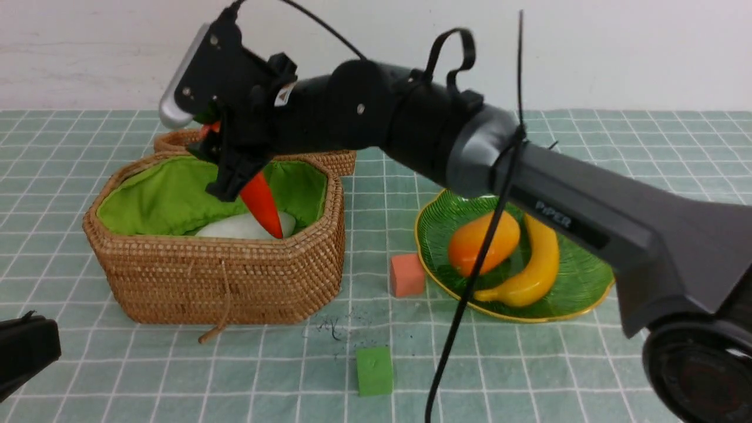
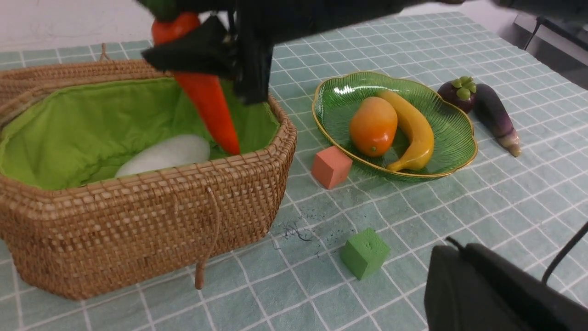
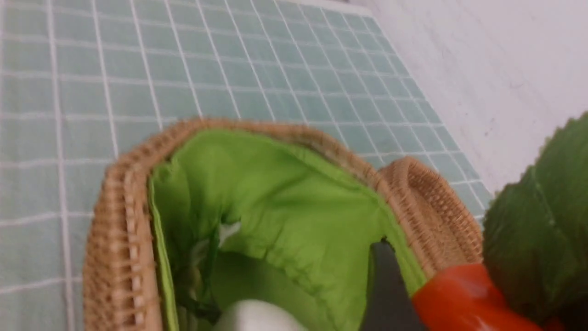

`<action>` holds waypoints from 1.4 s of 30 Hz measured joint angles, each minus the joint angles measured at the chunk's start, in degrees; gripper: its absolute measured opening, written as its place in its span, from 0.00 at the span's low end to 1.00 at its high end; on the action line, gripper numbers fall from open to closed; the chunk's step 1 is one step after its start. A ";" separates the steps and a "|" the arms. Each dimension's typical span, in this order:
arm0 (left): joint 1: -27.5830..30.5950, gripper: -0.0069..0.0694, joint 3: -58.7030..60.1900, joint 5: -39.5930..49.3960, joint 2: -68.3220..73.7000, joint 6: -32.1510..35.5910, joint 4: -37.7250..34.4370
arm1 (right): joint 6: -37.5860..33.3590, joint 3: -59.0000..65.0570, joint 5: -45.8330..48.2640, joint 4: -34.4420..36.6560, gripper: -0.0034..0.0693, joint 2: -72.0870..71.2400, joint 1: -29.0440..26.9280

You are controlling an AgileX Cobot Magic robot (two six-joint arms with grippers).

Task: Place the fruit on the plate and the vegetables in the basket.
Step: Use the right arm to grab a carrot and put it into the left basket, then grab an eggplant with your right arm and place it in the basket on the left.

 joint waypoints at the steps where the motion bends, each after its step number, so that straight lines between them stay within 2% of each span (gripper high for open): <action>1: 0.00 0.08 0.00 -0.14 0.00 0.00 0.00 | -0.12 0.00 0.07 -0.87 0.59 0.38 0.24; 4: 0.00 0.08 0.00 -0.43 0.00 0.00 0.00 | -0.06 -0.04 0.85 -3.55 0.61 0.53 0.90; 6: 0.00 0.08 0.00 -1.03 0.00 0.00 0.00 | 0.49 -0.25 1.32 -5.06 0.70 0.40 1.37; 9: 0.00 0.08 0.00 -2.64 0.00 0.00 0.00 | 4.21 -0.31 4.36 -7.89 0.93 -0.84 1.63; 11: 0.00 0.08 0.00 -3.63 0.00 0.00 0.00 | 7.68 -0.31 7.68 -9.50 0.97 -2.78 1.63; 14: 0.00 0.08 0.00 -5.35 0.00 0.00 0.00 | 15.11 -0.31 14.87 -12.80 0.95 -7.79 1.63; 17: 0.00 0.08 0.00 -6.78 0.00 0.06 -0.21 | 23.76 -0.37 23.45 -18.15 0.85 -13.63 1.65; 18: 0.00 0.08 0.00 -7.48 0.00 0.47 -0.70 | 29.89 -0.48 29.25 -22.49 0.77 -17.02 1.65; 20: 0.00 0.08 0.00 -8.10 0.00 1.81 -2.02 | 37.77 -0.82 36.83 -28.87 0.63 -20.75 0.90; 21: 0.00 0.08 0.00 -8.21 0.00 2.03 -2.43 | 39.35 -0.86 38.49 -29.58 0.59 -21.09 0.75; 22: 0.00 0.08 0.00 -8.50 0.00 4.30 -4.25 | 44.28 -0.94 43.85 -35.31 0.44 -23.34 -0.78; 24: 0.00 0.08 0.00 -8.57 0.00 8.15 -7.25 | 49.99 -0.86 48.09 -41.41 0.26 -24.67 -3.89; 25: 0.00 0.08 0.00 -8.64 0.00 8.60 -7.25 | 50.60 -0.79 48.32 -41.92 0.26 -24.76 -4.27; 27: 0.00 0.08 0.00 -8.63 0.00 15.54 -12.52 | 59.09 1.50 49.17 -45.16 0.08 -25.68 -10.37; 29: 0.00 0.08 0.00 -8.63 0.00 19.53 -15.55 | 63.69 4.89 49.25 -44.35 0.05 -26.29 -15.59; 30: 0.00 0.08 0.00 -8.63 0.00 20.49 -16.32 | 64.77 5.34 49.25 -43.90 0.05 -26.47 -16.22; 31: 0.00 0.08 0.00 -8.52 0.00 24.50 -19.57 | 68.69 10.78 49.18 -41.02 0.06 -27.06 -22.08; 34: 0.00 0.08 0.00 -8.31 0.00 28.36 -22.39 | 71.04 17.09 49.18 -37.83 0.13 -27.18 -28.67; 35: 0.00 0.08 0.00 -8.12 0.00 29.98 -23.46 | 71.78 20.45 49.02 -36.48 0.18 -27.07 -31.75; 36: 0.00 0.08 0.00 -7.29 0.00 32.47 -24.74 | 72.28 25.73 48.88 -34.61 0.30 -26.54 -36.87; 37: 0.00 0.08 0.00 -7.29 0.00 32.67 -24.82 | 72.31 26.93 48.77 -34.24 0.32 -26.40 -37.39; 39: 0.00 0.08 0.00 -6.40 0.00 34.67 -25.29 | 72.93 33.19 44.73 -32.46 0.49 -25.41 -43.61; 42: 0.00 0.08 0.00 -6.14 0.00 35.67 -25.41 | 73.05 37.81 36.99 -29.85 0.66 -23.92 -48.62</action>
